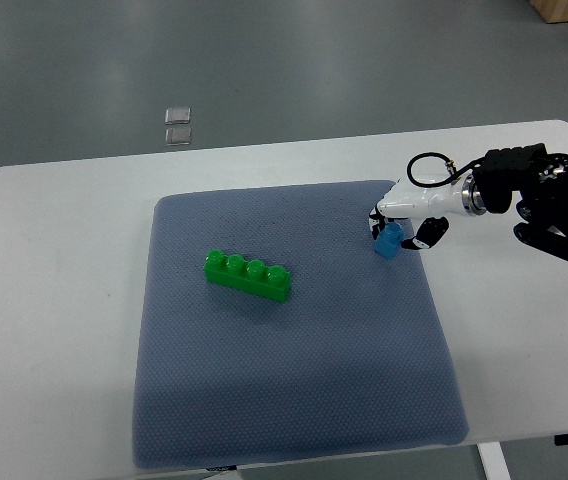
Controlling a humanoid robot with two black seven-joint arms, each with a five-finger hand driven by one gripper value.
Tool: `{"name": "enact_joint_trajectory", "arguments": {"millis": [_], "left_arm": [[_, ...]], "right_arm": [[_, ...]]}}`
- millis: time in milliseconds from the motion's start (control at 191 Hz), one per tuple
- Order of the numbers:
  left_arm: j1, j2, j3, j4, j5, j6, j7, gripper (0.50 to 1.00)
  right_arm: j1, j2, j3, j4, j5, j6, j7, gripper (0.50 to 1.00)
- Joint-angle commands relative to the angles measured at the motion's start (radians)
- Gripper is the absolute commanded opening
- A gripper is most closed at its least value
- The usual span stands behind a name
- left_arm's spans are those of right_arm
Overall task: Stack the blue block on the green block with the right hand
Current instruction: 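Close the right hand fingers around the small blue block, then carry the blue block with the right hand over the green block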
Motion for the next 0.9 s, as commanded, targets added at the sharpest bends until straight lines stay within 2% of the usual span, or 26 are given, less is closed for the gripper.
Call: {"name": "enact_joint_trajectory", "arguments": {"millis": [0,398,895], "left_arm": [[0.000,0.000,0.000,0.000,0.000,0.000,0.000,1.000],[0.000,0.000,0.000,0.000,0.000,0.000,0.000,1.000],[0.000,0.000,0.000,0.000,0.000,0.000,0.000,1.000]], "right_arm": [[0.000,0.002,0.000,0.000,0.000,0.002,0.000,0.623],[0.001,0.012,0.000,0.002,-0.003,0.005,0.000,0.596],[0.049,0.041,0.002,0.025,0.000,0.012,0.000,0.596]]}}
